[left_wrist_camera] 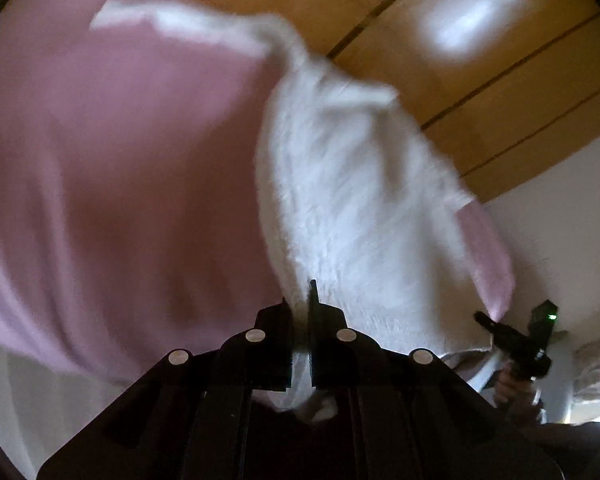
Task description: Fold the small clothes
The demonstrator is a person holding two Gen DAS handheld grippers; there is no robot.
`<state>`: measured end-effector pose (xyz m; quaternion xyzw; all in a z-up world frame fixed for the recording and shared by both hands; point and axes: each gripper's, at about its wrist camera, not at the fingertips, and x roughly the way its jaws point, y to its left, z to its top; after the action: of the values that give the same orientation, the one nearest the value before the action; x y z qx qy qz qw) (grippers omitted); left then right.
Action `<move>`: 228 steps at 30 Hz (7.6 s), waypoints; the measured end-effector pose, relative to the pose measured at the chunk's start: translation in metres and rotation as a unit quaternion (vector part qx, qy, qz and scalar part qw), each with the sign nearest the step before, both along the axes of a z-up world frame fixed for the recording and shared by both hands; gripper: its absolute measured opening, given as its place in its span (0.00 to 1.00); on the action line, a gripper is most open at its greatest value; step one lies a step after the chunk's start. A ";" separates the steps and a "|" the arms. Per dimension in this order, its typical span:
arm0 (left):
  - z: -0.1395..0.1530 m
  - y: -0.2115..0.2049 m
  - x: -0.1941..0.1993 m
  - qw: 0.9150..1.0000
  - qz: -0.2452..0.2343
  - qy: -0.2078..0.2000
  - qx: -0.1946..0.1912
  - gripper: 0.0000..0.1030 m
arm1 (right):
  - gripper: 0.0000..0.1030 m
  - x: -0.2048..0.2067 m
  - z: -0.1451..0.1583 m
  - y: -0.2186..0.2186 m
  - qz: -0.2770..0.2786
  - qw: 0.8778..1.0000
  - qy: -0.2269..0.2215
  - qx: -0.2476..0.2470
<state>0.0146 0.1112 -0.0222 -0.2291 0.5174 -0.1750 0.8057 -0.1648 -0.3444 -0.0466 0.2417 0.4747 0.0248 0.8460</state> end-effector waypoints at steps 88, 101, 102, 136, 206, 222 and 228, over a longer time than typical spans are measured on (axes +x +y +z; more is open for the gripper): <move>-0.033 -0.125 0.125 0.967 0.028 -0.140 0.213 0.78 | 0.76 0.225 -0.011 -0.208 -0.266 0.957 -0.103 0.047; -0.041 -0.135 0.133 0.963 0.022 -0.144 0.226 0.90 | 0.06 0.324 0.022 -0.239 -0.245 0.964 -0.060 -0.078; -0.040 -0.135 0.132 0.963 0.023 -0.144 0.225 0.90 | 0.04 0.318 0.031 -0.242 -0.248 0.962 -0.067 -0.091; -0.043 -0.137 0.136 0.962 0.024 -0.146 0.230 0.91 | 0.12 0.363 0.030 -0.249 -0.216 0.971 -0.034 -0.095; 0.015 -0.038 -0.008 0.984 -0.009 -0.122 0.129 0.65 | 0.45 0.100 -0.022 -0.048 -0.086 0.996 0.006 -0.001; -0.035 -0.126 0.061 0.966 -0.017 -0.133 0.221 0.79 | 0.55 0.164 -0.024 -0.260 -0.403 0.909 -0.069 0.078; -0.038 -0.128 0.064 0.966 -0.014 -0.134 0.221 0.83 | 0.06 0.202 -0.013 -0.290 -0.407 0.913 -0.013 -0.042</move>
<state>0.0784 -0.0171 -0.0600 -0.0120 0.4336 -0.0967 0.8958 0.0370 -0.6345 -0.0592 0.3781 0.3250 -0.3380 0.7983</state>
